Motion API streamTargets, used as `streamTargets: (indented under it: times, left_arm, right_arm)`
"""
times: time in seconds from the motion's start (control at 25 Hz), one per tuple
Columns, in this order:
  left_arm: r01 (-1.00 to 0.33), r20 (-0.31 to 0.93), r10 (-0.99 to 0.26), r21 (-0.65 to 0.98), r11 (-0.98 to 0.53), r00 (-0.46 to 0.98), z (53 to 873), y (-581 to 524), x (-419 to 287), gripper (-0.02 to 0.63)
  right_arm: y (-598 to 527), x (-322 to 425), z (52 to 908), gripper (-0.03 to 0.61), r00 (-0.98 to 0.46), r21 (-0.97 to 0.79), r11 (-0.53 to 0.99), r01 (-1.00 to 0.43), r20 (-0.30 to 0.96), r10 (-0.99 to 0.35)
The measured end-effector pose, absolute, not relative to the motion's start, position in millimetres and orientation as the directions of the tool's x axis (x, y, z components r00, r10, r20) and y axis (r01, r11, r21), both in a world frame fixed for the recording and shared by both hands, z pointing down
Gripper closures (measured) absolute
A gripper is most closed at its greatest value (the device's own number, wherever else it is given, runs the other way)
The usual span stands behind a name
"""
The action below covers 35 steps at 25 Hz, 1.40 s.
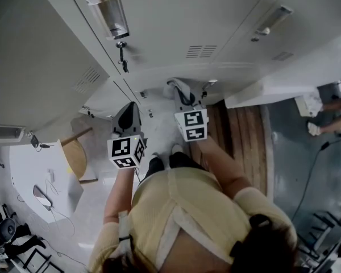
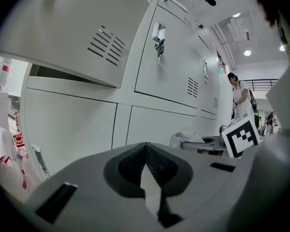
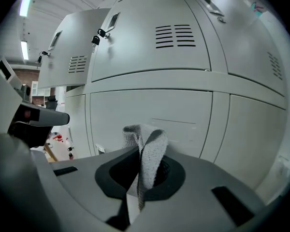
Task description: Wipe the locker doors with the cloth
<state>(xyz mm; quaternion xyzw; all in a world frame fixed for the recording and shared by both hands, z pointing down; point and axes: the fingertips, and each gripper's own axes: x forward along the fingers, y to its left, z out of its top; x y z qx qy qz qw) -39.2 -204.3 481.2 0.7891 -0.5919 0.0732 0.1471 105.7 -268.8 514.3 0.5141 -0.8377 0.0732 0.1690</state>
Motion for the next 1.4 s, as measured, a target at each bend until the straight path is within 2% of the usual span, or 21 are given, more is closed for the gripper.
streamTargets:
  times: [0.92, 1.4]
  left_arm:
    - [-0.927, 0.282, -0.884, 0.146, -0.345, 0.373, 477, -219, -3, 0.629]
    - [-0.942, 0.299, -0.896, 0.176, -0.286, 0.328, 487, -202, -27, 0.627]
  right_arm:
    - [-275, 185, 523, 0.568, -0.257, 0.084, 0.311, -0.947, 0.387, -0.886]
    - [-239, 127, 514, 0.569, -0.464, 0.001, 0.501, -0.865, 0.378, -0.801]
